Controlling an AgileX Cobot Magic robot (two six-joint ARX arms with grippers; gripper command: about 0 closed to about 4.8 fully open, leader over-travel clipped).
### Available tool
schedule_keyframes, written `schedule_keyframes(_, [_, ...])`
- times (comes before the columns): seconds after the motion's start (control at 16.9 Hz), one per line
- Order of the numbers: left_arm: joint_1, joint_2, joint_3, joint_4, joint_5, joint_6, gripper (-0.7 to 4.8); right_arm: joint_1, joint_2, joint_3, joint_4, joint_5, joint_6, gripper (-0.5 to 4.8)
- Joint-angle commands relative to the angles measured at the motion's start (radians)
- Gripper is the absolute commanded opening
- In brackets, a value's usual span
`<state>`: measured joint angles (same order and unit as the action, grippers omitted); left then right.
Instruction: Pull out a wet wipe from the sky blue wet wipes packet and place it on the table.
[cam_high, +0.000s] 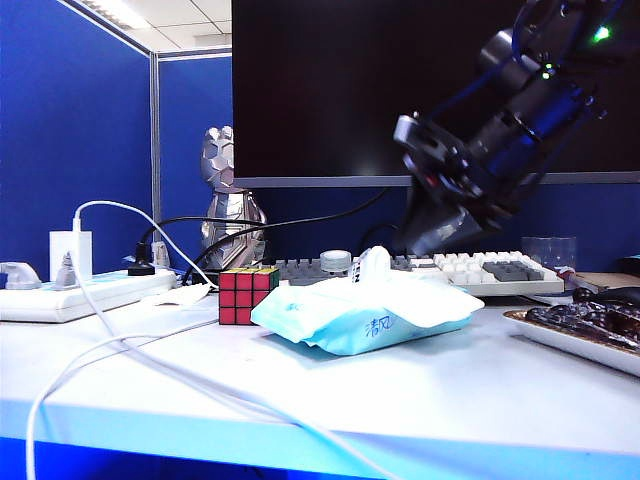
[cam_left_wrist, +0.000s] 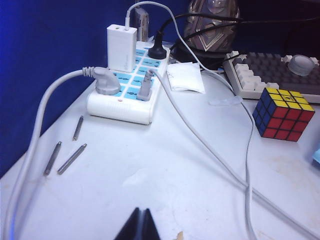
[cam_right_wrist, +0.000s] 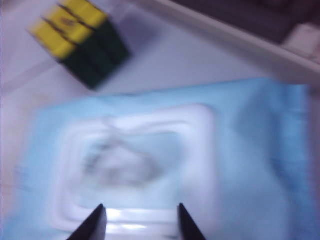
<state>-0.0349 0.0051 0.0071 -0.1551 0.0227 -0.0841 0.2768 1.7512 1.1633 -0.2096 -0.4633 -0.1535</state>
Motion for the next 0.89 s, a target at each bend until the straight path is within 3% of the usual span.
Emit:
schedule_keyframes(0.06, [0.001,-0.003,-0.002,-0.005,0.000,-0.002,-0.01,0.002,0.008,0.004,0.005,0.018,-0.092,1.89])
schedule_keyframes(0.89, [0.001,-0.003,-0.002,-0.006,0.000,-0.002,-0.01,0.040,0.058,0.005,0.118,-0.033,-0.169,1.89])
